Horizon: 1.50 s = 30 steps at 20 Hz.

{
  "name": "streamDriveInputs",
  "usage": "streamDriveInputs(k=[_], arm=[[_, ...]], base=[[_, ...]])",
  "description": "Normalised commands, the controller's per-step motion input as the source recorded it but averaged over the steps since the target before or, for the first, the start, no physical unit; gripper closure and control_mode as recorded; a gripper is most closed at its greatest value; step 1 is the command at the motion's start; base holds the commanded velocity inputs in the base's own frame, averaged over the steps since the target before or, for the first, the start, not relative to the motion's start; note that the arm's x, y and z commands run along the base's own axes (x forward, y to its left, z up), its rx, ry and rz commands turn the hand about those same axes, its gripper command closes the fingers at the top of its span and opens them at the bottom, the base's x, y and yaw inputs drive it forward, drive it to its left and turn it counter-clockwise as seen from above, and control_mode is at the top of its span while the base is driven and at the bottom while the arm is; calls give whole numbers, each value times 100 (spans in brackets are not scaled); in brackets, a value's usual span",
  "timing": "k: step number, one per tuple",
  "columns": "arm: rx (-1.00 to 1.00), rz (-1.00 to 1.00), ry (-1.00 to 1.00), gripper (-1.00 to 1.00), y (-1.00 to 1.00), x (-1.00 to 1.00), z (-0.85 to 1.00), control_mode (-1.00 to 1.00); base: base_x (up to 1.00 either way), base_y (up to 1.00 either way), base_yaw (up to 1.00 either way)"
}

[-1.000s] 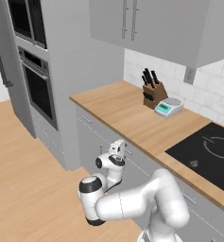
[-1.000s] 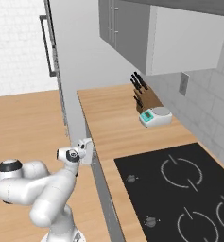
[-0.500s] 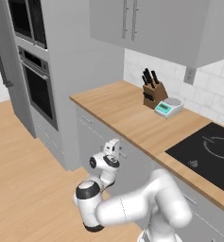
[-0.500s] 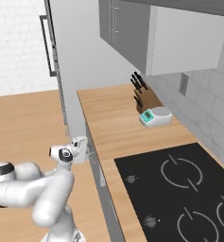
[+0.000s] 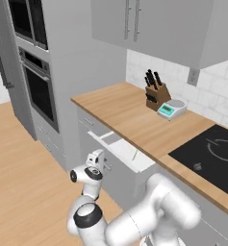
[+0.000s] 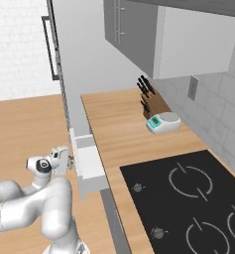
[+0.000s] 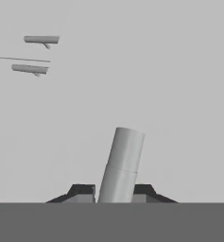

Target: Take a straw from the drawer in front and place it inside the glass cup on the dining counter.

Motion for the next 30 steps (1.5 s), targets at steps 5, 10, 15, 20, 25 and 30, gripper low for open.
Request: streamDriveInputs(k=[5, 10, 15, 20, 25, 30], arm=[[0, 0, 7, 100, 100, -55, 0, -100], [0, 0, 11, -100, 100, -47, 0, -100], [14, 0, 18, -100, 55, -42, 24, -100], [37, 0, 21, -100, 5, -69, 67, -100], [43, 0, 10, -100, -14, -60, 100, -100], [35, -1, 3, -100, -89, -19, 100, -100]], base=[[0, 0, 0], [0, 0, 0], [0, 0, 0], [0, 0, 0], [0, 0, 0], [0, 0, 0]])
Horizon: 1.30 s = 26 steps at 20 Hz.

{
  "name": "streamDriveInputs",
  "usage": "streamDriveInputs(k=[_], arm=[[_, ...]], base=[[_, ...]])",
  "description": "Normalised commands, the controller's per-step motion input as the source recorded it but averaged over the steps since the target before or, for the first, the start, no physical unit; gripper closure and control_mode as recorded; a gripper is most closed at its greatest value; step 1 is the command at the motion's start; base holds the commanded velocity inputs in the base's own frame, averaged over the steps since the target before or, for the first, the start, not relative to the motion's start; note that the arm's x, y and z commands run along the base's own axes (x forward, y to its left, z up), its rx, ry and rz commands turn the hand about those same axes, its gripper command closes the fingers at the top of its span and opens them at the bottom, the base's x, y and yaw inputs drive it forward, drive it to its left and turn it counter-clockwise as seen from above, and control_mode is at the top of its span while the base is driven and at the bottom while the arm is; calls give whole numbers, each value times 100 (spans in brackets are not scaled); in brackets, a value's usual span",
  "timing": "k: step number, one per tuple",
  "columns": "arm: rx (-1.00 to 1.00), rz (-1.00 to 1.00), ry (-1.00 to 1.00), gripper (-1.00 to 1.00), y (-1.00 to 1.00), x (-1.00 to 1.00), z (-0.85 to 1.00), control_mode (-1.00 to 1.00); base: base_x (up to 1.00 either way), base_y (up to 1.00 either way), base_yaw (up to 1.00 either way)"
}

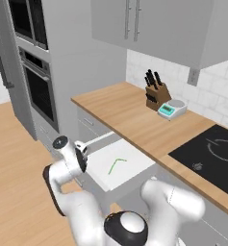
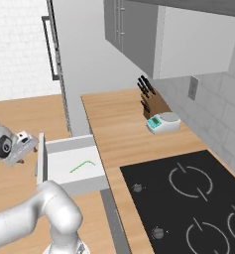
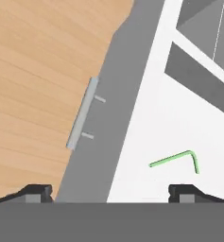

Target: Take a straw from the drawer in front and place it inside the glass cup on the dining counter.

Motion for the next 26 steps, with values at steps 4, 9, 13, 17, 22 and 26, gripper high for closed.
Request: streamDriveInputs(k=[4, 9, 13, 17, 22, 26], arm=[[28, -4, 12, -100, -99, 15, 66, -100], [20, 0, 22, -100, -57, 60, 5, -100], [13, 0, 18, -100, -19, 66, -9, -100], [10, 0, 16, -100, -3, 46, -28, -100], [6, 0, 14, -100, 0, 19, -66, -100], [3, -1, 8, -100, 3, 11, -61, -100]], base=[[0, 0, 0], [0, 0, 0], [0, 0, 0], [0, 0, 0], [0, 0, 0], [0, 0, 0]])
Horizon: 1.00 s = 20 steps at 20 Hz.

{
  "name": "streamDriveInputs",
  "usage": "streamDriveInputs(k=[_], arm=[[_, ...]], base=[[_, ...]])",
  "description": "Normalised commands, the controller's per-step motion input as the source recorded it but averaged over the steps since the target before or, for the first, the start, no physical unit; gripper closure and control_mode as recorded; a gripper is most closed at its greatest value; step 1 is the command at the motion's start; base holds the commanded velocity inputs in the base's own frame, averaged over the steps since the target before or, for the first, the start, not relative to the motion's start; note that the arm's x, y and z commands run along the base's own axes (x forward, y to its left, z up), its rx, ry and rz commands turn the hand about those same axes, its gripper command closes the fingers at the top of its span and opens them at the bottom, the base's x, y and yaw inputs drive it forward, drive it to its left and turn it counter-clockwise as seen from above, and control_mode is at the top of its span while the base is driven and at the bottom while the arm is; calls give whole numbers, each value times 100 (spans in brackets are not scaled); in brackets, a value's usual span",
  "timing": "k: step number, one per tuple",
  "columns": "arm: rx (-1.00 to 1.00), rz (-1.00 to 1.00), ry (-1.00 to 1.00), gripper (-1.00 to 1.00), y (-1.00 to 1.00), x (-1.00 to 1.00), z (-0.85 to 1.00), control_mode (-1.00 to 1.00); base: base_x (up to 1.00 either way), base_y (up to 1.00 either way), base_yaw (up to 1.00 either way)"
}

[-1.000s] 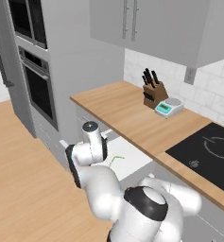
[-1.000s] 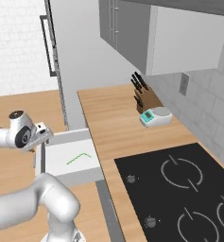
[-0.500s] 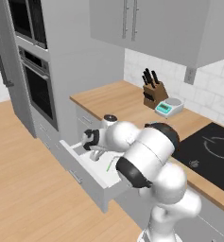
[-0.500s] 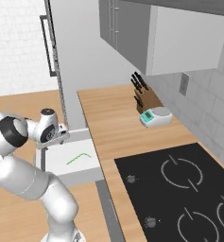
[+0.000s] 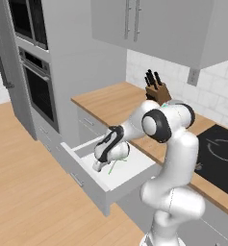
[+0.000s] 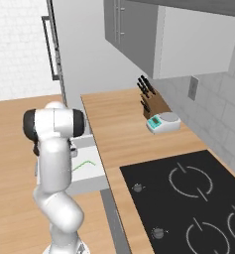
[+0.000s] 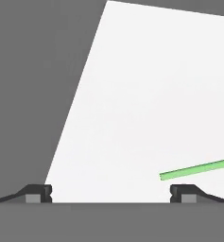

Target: Take a straw from the drawer in front and place it inside the glass cup on the dining counter.

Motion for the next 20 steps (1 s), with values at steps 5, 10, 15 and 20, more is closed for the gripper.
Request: streamDriveInputs(k=[5, 10, 15, 20], arm=[[2, -2, 2, -100, 36, -2, -33, -100], [0, -4, 1, -100, 72, -28, -7, -100], [1, -4, 3, -100, 81, -55, 1, -100], [0, -11, 3, -100, -17, -8, 42, -100]], base=[[0, 0, 0], [0, 0, 0], [0, 0, 0], [0, 0, 0]])
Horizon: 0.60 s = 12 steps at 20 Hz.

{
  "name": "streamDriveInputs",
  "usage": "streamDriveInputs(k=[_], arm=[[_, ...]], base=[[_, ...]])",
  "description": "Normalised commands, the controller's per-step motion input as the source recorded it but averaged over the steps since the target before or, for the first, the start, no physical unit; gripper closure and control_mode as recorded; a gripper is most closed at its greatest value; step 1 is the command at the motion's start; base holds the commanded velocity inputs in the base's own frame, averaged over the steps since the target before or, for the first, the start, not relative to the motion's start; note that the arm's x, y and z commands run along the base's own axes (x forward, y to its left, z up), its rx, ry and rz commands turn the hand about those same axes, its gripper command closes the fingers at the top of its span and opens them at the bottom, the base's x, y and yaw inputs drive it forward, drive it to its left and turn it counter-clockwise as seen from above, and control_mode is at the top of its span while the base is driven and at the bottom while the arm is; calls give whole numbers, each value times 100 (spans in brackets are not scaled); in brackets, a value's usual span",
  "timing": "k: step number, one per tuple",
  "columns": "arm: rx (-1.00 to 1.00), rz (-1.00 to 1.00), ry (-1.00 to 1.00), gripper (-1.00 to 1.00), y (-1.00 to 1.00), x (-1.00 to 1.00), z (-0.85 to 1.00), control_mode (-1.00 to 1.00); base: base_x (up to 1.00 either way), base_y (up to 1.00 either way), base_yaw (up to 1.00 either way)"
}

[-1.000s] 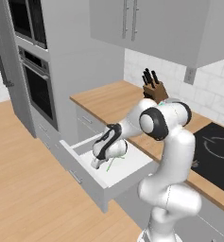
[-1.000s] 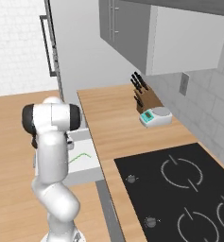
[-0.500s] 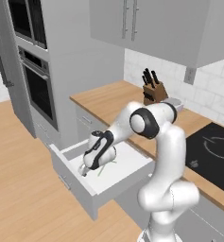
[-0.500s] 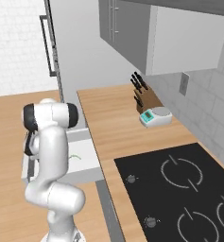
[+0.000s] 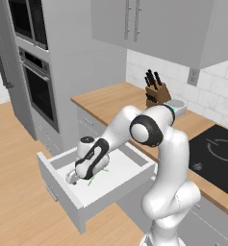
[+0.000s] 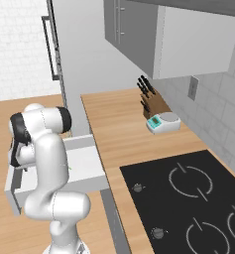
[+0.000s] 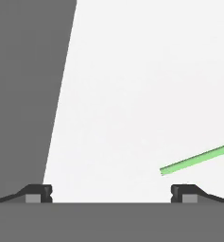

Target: Take a straw from the drawer in front and place it inside the glass cup on the dining counter.

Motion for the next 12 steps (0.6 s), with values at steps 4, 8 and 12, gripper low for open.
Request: streamDriveInputs(k=[4, 8, 12], arm=[[-1, -15, 8, -100, -83, 44, 39, -100], [-3, -7, 7, -100, -71, 66, 11, -100], [-7, 0, 1, -100, -45, 57, 0, -100]], base=[[0, 0, 0], [0, 0, 0], [0, 0, 0]])
